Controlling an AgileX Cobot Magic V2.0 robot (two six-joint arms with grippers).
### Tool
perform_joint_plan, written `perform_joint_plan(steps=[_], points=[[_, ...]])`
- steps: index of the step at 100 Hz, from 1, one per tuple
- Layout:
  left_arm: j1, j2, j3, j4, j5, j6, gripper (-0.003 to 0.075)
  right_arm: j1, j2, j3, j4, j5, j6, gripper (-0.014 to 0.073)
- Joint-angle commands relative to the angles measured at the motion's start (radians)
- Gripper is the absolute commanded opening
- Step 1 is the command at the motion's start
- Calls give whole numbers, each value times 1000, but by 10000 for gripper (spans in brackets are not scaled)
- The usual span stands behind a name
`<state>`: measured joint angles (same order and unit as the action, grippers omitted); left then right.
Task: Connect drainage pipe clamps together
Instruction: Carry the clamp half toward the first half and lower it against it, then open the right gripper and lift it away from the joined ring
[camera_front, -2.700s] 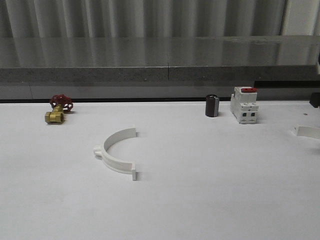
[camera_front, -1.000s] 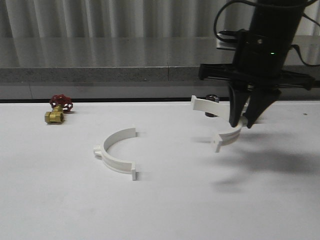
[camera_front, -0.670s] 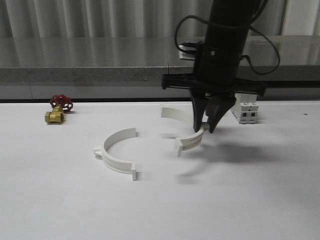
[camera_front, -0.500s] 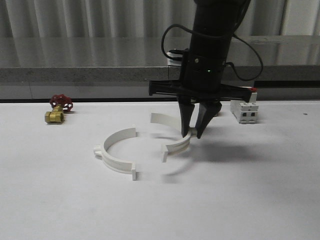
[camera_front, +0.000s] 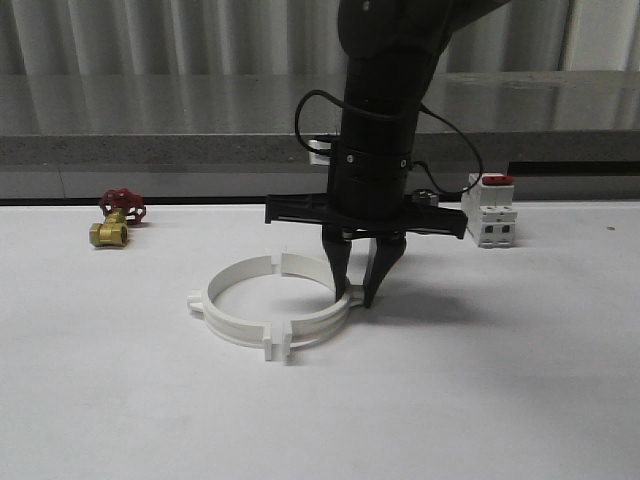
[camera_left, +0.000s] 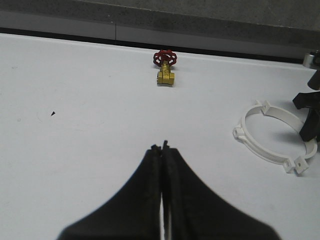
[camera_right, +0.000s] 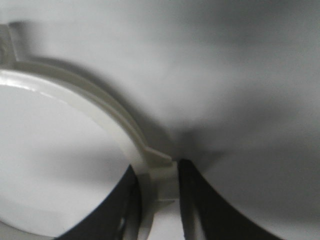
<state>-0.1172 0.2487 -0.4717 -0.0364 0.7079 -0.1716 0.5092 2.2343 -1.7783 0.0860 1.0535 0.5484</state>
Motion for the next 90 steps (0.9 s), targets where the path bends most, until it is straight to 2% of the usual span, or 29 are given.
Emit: perform_joint_plan(steps=[1,39,46,58,65,79,90], points=[[2,10,-25,-4,-80,-2,-20,0,-62,-32,-10,-12,9,68],[2,10,-25,-4,-80,-2,-20,0,-61,-32,-13,-30,26,83],[2,10,-25,-4,-80,-2,-20,0,-61,-32,-14,-30,25,148],[2,10,-25,-4,-80,-2,-20,0,-61,-32,-14,-31,24,377],[2,10,-25,-4,-80,-2,-20,0,-64,-32,-15,-31,24,458],[2,10,-25,-4,-80,-2,-20,0,-92,-32,-30,-21,-12,467],[2,10,-25,-4,-80,-2,-20,-4,-131,-32,-30,9,-141,468]])
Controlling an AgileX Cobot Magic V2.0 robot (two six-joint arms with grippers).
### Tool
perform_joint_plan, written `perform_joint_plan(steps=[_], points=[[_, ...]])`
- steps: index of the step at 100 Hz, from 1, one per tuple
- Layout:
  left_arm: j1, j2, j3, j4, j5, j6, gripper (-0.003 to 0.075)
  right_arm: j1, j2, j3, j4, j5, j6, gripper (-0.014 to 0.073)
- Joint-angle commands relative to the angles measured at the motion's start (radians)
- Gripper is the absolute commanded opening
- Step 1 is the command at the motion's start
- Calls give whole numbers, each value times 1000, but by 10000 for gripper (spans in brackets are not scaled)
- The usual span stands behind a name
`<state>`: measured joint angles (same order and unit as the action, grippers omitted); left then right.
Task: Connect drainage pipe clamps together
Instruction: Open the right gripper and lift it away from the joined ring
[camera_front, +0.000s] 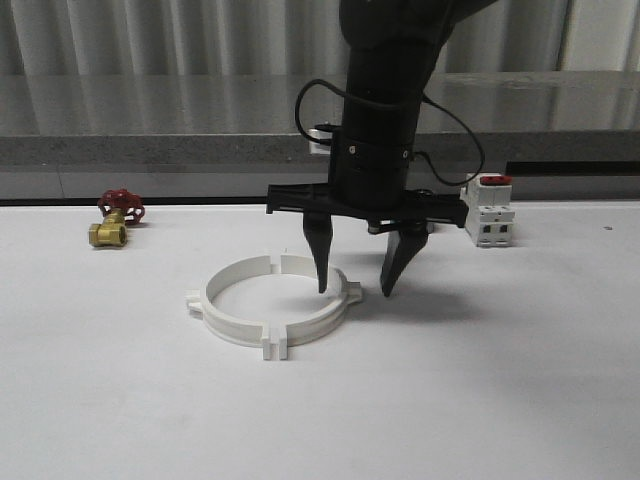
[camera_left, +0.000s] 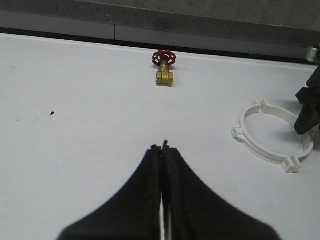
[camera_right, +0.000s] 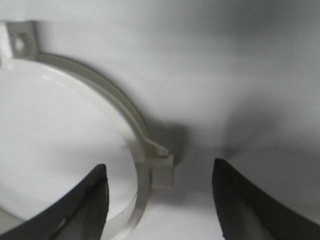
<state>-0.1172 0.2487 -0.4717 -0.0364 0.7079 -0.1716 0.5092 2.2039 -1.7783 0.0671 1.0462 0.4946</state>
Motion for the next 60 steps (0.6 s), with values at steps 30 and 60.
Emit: perform_joint_plan(steps=[30,60], points=[[2,10,-25,-4,-80,-2,-20,-60,-236,-9,-10,102,-354,114],[2,10,-25,-4,-80,-2,-20,-207,-462,230,-11,30,-372,-67]])
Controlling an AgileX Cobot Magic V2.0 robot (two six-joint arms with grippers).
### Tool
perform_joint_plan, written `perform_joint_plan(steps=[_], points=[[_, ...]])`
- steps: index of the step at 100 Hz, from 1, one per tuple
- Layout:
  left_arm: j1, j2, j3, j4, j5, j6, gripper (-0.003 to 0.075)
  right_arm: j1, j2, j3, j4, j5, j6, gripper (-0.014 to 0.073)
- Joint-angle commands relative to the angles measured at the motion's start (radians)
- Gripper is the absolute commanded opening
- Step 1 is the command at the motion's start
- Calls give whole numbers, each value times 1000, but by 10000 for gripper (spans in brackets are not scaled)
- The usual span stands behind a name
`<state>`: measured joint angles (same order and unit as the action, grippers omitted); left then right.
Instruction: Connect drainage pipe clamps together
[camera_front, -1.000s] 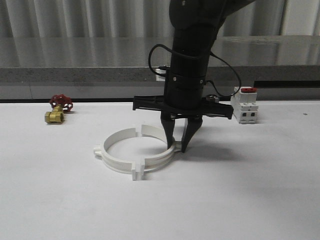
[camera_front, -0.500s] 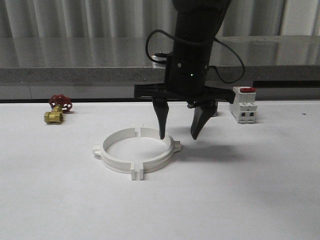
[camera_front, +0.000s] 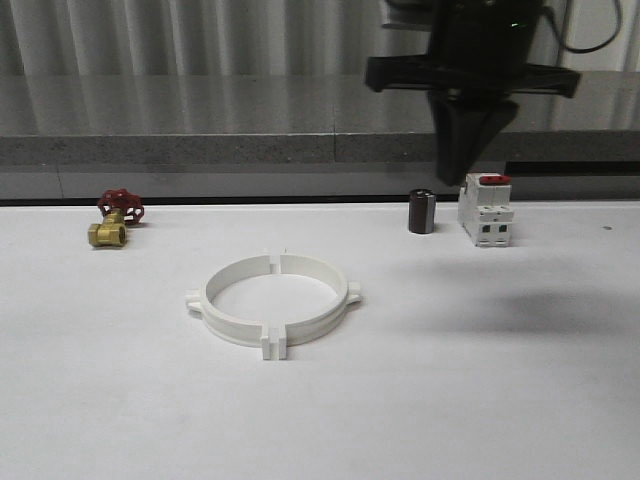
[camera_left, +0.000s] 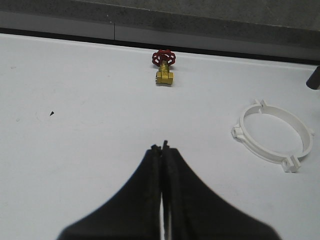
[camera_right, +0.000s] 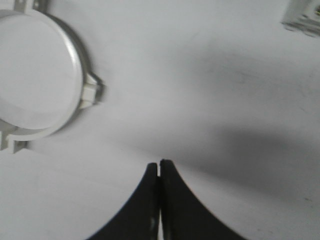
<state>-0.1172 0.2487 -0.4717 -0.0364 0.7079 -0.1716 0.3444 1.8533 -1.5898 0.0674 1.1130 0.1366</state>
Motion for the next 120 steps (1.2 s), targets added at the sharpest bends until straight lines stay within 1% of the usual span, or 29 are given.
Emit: perform_joint_plan(steps=[1,28,51,77,94,107,120], points=[[2,10,-25,-4,-80,-2,-20,-46,-117,56,-12,-39,-14,-67],[2,10,-25,-4,-80,-2,-20,-224,-348,335,-7,-128,-13,-67],[2,10,-25,-4,-80,-2,-20,-318,-530,535,-7,-219,-13,-67],[2,10,-25,-4,-80,-2,-20,-328,-748,709,-14,-298,-13,-67],[2,10,-25,-4,-80,-2,-20,-328,-909,823,-15,-379,-13,-67],[2,10,-25,-4,-80,-2,-20,-328,-1034,886,-41,-390,-13,-67],[2,10,-25,-4,-80,-2,-20,-328,-1184,957,-91,-515,-13,-67]])
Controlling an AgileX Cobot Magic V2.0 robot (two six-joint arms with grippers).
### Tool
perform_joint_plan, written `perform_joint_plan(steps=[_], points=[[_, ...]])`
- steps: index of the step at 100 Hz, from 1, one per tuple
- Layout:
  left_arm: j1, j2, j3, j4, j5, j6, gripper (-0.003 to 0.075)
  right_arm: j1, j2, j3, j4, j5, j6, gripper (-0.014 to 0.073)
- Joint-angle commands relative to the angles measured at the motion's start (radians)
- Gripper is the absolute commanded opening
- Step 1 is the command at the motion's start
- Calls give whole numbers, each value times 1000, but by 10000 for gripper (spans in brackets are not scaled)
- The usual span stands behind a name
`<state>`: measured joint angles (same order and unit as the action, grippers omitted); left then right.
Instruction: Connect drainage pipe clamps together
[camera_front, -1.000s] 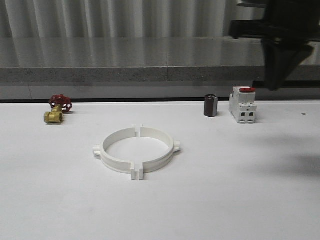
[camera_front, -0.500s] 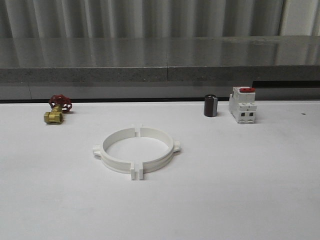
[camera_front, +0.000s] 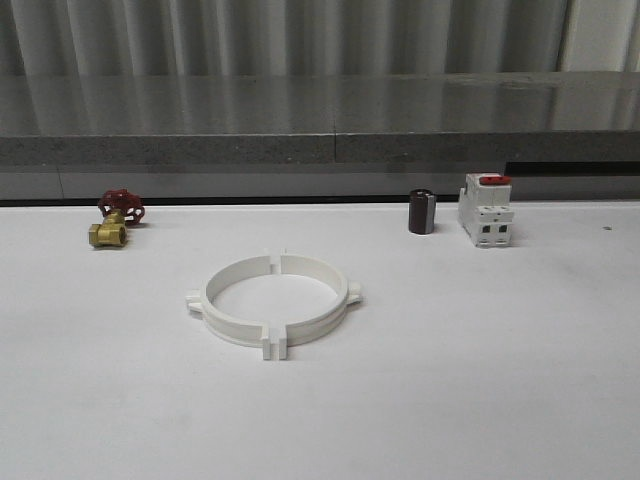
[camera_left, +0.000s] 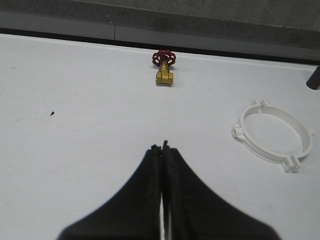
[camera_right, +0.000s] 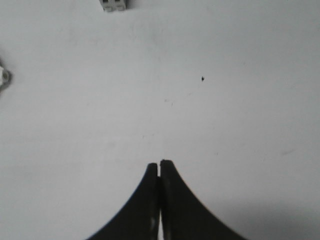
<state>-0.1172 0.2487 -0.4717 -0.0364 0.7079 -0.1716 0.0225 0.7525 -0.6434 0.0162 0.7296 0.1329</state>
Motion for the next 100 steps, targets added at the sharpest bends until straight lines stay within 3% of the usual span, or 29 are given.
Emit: perform_joint_plan(steps=[1,41,76,100], points=[[2,10,-25,-4,-80,-2,-20,-6,-91,14,-45,-140,-10,-67],[2,10,-25,-4,-80,-2,-20,-5,-487,310,-55,-410,-10,-67],[2,10,-25,-4,-80,-2,-20,-77,-670,656,-55,-886,-10,-67],[2,10,-25,-4,-77,-2,-20,-83,-781,657,-87,-828,-10,-67]])
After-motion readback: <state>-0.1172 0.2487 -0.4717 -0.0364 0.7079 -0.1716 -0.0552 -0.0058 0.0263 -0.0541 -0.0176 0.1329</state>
